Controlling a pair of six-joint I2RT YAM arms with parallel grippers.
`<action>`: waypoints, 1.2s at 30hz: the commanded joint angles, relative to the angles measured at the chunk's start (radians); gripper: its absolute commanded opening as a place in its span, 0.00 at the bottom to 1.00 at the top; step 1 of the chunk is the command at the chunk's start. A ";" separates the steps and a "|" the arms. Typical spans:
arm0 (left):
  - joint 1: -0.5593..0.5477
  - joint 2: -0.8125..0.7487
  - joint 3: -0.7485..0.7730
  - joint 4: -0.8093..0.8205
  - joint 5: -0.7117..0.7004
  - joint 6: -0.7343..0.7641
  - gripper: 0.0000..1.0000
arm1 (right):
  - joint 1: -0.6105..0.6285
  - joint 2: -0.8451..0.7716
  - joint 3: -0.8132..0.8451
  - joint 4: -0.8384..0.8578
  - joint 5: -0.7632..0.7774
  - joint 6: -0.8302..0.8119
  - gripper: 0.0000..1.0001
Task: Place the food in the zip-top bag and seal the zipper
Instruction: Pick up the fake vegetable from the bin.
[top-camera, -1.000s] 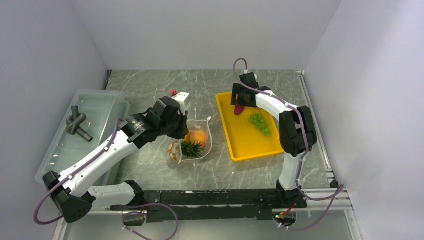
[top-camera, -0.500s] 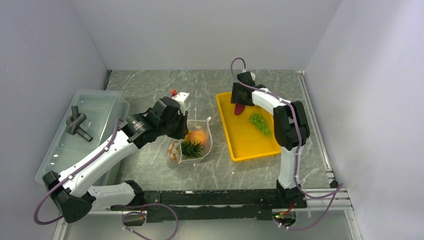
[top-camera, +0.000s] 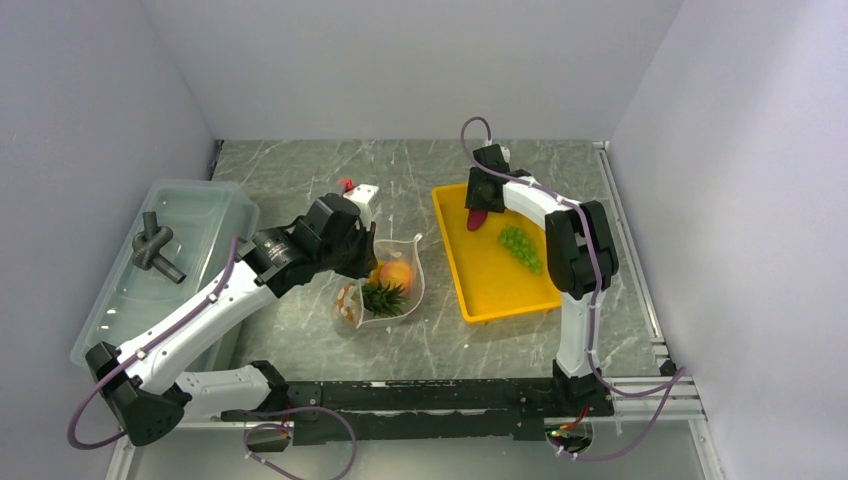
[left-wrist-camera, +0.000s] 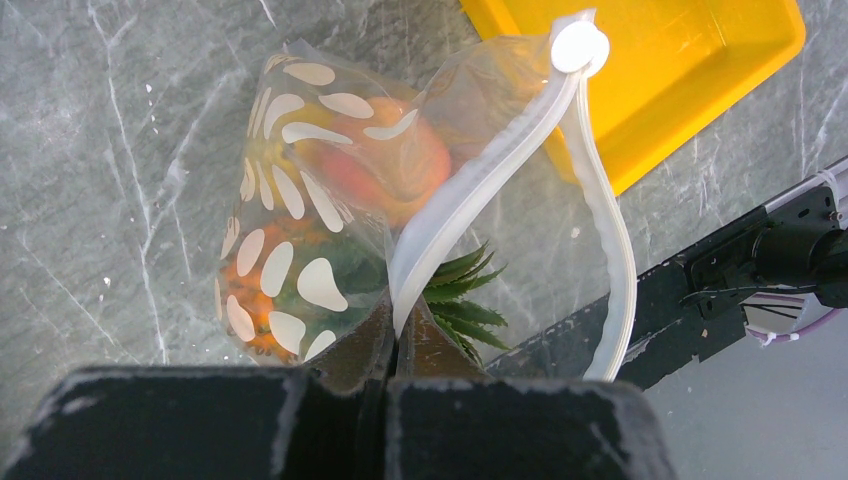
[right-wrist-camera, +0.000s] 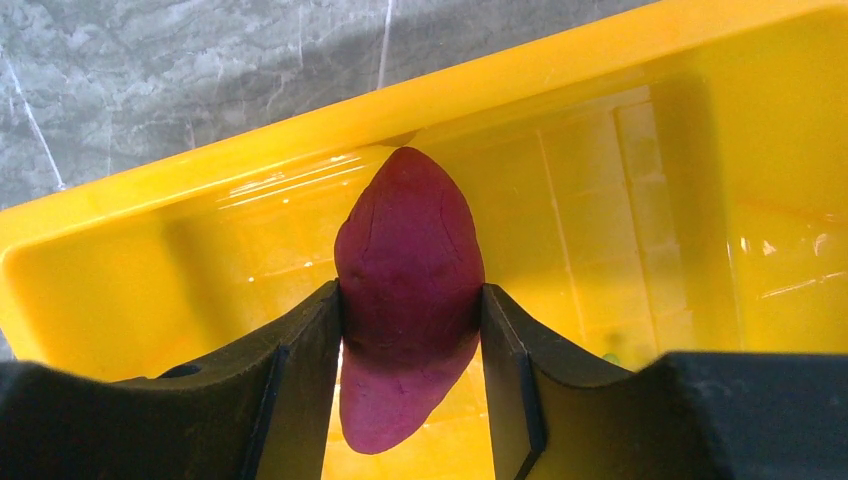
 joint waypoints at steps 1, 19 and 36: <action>0.001 -0.015 0.003 0.014 -0.007 -0.005 0.00 | -0.008 -0.033 0.008 0.021 0.009 -0.001 0.25; 0.001 -0.014 -0.010 0.031 -0.011 -0.011 0.00 | -0.002 -0.375 -0.153 0.037 -0.044 0.007 0.18; 0.001 -0.006 -0.029 0.054 0.012 -0.013 0.00 | 0.133 -0.790 -0.261 0.004 -0.166 -0.037 0.18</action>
